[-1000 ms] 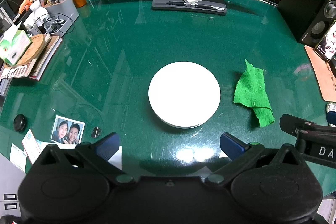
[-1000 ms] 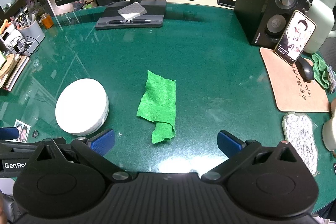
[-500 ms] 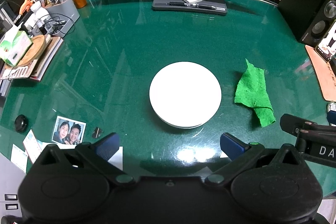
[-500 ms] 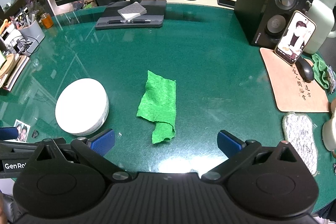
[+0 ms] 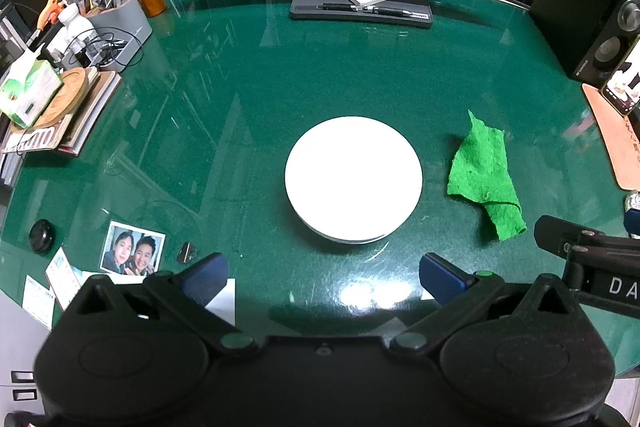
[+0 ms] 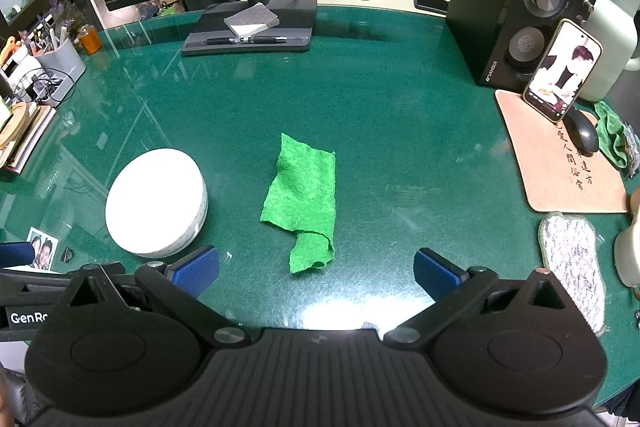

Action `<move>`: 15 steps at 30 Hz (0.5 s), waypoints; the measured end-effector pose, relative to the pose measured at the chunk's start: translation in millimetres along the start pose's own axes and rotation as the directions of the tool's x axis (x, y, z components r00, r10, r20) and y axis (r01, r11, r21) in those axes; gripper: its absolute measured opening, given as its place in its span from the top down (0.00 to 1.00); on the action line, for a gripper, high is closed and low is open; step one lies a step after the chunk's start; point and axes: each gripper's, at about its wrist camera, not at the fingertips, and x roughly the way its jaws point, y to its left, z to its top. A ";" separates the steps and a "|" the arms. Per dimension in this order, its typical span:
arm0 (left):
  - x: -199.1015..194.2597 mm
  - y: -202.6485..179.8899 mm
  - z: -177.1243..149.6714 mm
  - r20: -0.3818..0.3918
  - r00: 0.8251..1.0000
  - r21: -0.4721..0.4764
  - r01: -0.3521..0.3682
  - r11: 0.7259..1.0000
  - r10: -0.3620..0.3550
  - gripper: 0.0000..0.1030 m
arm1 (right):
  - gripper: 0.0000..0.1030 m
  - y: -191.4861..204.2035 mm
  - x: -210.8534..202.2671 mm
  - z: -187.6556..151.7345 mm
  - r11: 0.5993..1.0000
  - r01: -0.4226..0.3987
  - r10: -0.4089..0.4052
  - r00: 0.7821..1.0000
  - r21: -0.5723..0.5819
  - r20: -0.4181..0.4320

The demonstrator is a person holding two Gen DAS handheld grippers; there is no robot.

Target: Clean bowl

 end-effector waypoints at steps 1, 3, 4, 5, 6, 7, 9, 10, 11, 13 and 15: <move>0.1 -0.2 0.1 -0.001 1.000 0.000 0.001 1.000 -0.001 0.01 | 0.00 0.0 -0.1 0.1 1.000 0.001 -0.001 1.000 -0.002 0.001; 0.4 -0.6 0.4 -0.002 1.000 0.000 0.003 1.000 -0.003 0.01 | 0.00 -0.3 -0.3 0.2 1.000 0.003 -0.003 1.000 -0.004 0.004; 0.4 -0.9 0.7 -0.002 1.000 0.001 0.002 1.000 -0.002 0.01 | 0.00 -0.4 -0.4 0.1 1.000 0.003 -0.003 1.000 -0.005 0.005; 0.2 -1.1 0.8 -0.001 1.000 0.003 0.001 1.000 -0.001 0.01 | 0.00 -0.6 -0.6 -0.1 1.000 0.004 -0.004 1.000 -0.005 0.006; 0.1 -1.4 0.9 -0.001 1.000 0.004 0.000 1.000 0.000 0.01 | 0.00 -1.2 -0.5 -0.3 1.000 0.002 -0.002 1.000 -0.003 0.005; 0.3 -1.4 0.7 -0.001 1.000 0.005 -0.001 1.000 0.001 0.01 | 0.00 -1.8 -0.1 -0.3 1.000 0.001 -0.001 1.000 -0.001 0.004; 0.3 -1.3 0.6 -0.001 1.000 0.006 0.000 1.000 0.000 0.01 | 0.00 -2.3 -0.2 -0.2 1.000 0.000 0.000 1.000 0.001 0.003; 0.3 -1.1 0.8 -0.001 1.000 0.007 0.000 1.000 0.000 0.01 | 0.00 -2.3 -0.2 -0.1 1.000 0.000 0.000 1.000 0.001 0.003; 0.3 -1.1 0.8 -0.001 1.000 0.007 -0.001 1.000 0.001 0.01 | 0.00 -2.1 -0.3 -0.1 1.000 0.001 -0.001 1.000 0.000 0.004; 0.5 -1.1 0.8 -0.001 1.000 0.008 -0.001 1.000 0.001 0.01 | 0.00 -1.6 -0.4 0.0 1.000 0.002 -0.002 1.000 -0.001 0.005; 0.7 -1.5 0.8 -0.002 1.000 0.009 -0.001 1.000 0.001 0.01 | 0.00 -1.7 -0.4 0.1 1.000 0.001 -0.001 1.000 0.000 0.004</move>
